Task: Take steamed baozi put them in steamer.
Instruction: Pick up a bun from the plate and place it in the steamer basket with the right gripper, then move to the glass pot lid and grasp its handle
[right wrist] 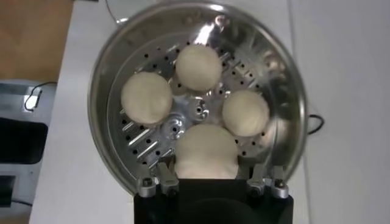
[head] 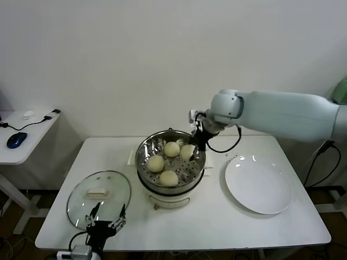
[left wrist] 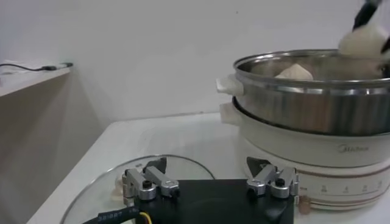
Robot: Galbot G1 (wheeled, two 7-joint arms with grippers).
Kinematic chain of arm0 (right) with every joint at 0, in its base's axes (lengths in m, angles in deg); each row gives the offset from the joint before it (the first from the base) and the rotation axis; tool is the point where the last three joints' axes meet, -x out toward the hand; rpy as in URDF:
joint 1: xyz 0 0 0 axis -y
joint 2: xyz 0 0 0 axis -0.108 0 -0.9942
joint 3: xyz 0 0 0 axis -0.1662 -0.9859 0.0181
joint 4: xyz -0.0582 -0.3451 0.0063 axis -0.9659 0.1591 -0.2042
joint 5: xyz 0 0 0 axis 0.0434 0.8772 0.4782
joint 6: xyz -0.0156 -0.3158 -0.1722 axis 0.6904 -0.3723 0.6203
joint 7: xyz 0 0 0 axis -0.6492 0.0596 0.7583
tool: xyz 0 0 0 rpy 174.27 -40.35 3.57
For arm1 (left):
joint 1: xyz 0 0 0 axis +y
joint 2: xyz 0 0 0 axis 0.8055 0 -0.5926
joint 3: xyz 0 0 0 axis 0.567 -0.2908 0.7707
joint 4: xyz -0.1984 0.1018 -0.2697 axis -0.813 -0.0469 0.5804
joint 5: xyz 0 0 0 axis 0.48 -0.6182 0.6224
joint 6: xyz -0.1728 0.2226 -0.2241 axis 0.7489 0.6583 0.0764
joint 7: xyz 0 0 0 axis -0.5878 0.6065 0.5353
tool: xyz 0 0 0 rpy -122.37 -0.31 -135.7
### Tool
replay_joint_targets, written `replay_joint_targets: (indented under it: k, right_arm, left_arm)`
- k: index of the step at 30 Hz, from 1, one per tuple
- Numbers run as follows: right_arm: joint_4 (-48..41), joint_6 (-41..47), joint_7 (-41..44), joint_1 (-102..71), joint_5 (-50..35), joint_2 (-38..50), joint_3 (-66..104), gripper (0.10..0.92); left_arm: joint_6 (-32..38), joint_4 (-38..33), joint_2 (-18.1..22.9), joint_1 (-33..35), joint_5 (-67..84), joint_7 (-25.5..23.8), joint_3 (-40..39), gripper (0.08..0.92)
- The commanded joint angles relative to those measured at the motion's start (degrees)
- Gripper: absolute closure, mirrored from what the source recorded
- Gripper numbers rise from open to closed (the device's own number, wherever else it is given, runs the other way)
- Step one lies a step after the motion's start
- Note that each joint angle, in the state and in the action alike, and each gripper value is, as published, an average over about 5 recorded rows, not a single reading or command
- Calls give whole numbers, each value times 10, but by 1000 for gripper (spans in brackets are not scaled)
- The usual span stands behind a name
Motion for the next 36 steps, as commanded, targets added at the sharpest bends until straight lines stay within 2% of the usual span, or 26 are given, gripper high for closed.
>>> replay_joint_targets:
  k: [1, 7, 10, 15, 19, 21, 23, 28, 32, 36]
  right_arm:
    - [-32, 26, -28, -85, 24, -23, 12, 338]
    - [-47, 21, -25, -81, 30, -31, 17, 337]
    - [-51, 12, -9, -70, 27, -35, 20, 311]
    - [-64, -42, 64, -19, 13, -32, 5, 216]
    - [-85, -101, 132, 26, -23, -7, 24, 203]
    - [-101, -105, 129, 32, -43, 14, 63, 203]
    - [-118, -97, 76, 15, -53, 40, 130, 203]
    - [-142, -98, -148, -80, -33, 119, 322, 203]
    - [-105, -111, -241, -201, -10, 220, 478, 203]
    - [-53, -139, -318, -407, -10, 327, 644, 203]
  left_arm:
    - [0, -3, 0, 3, 0, 0, 0, 177]
    - [-1, 1, 0, -1, 1, 0, 0, 177]
    - [-2, 1, 0, -1, 2, -1, 0, 177]
    - [-3, -1, -2, -3, 2, -1, 0, 177]
    - [-6, -4, -3, -4, 2, -2, 1, 177]
    - [-7, -6, -4, -3, 2, -2, 1, 177]
    - [-7, -8, -5, -2, 2, -3, 1, 177]
    - [-7, -12, -7, -1, 4, -4, 2, 177]
    - [0, -15, -9, -4, 10, -4, 1, 177]
    - [11, -16, -12, -19, 11, -13, 3, 177]
